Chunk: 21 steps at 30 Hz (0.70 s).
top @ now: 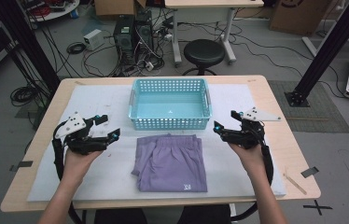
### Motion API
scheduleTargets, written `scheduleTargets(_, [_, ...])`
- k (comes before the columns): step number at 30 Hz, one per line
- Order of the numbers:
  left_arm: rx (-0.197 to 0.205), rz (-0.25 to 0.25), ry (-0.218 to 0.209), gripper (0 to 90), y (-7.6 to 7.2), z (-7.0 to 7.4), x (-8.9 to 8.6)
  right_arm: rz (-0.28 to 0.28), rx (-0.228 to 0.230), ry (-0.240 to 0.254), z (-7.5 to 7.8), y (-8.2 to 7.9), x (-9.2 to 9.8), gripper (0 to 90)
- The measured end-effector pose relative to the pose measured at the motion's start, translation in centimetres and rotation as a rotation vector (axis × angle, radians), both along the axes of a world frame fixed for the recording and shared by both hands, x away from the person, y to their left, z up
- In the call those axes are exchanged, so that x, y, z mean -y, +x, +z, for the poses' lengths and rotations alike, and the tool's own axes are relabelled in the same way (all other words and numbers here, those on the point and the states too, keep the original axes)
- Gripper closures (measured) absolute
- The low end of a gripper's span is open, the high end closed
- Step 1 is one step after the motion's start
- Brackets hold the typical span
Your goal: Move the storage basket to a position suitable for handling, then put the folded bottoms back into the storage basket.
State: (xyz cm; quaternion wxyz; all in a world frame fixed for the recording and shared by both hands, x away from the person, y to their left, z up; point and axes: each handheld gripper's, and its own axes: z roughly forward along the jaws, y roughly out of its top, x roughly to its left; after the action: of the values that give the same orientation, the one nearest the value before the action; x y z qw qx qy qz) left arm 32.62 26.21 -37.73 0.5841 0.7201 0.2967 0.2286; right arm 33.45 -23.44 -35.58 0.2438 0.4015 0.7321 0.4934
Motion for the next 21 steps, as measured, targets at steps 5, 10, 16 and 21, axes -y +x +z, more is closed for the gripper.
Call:
scheduleTargets(5, [0.0, -0.012, 0.009, 22.6, 0.0, 0.0, 0.4, -0.007, 0.002, 0.003, 0.1, 0.1, 0.2, 21.2])
scheduleTargets(10, [-0.008, -0.024, 0.001, 22.6, 0.0, 0.0, 0.8, -0.016, 0.001, 0.015, 0.1, 0.1, 0.5, 21.3])
scheduleTargets(16, [-0.01, -0.026, 0.006, 22.6, 0.1, 0.1, 1.1, -0.02, 0.001, 0.019, 0.1, 0.0, 0.9, 21.2])
scheduleTargets(21, [-0.011, -0.029, -0.01, 22.6, 0.0, 0.3, 0.9, -0.031, 0.001, 0.022, 0.1, 0.0, 1.2, 21.2])
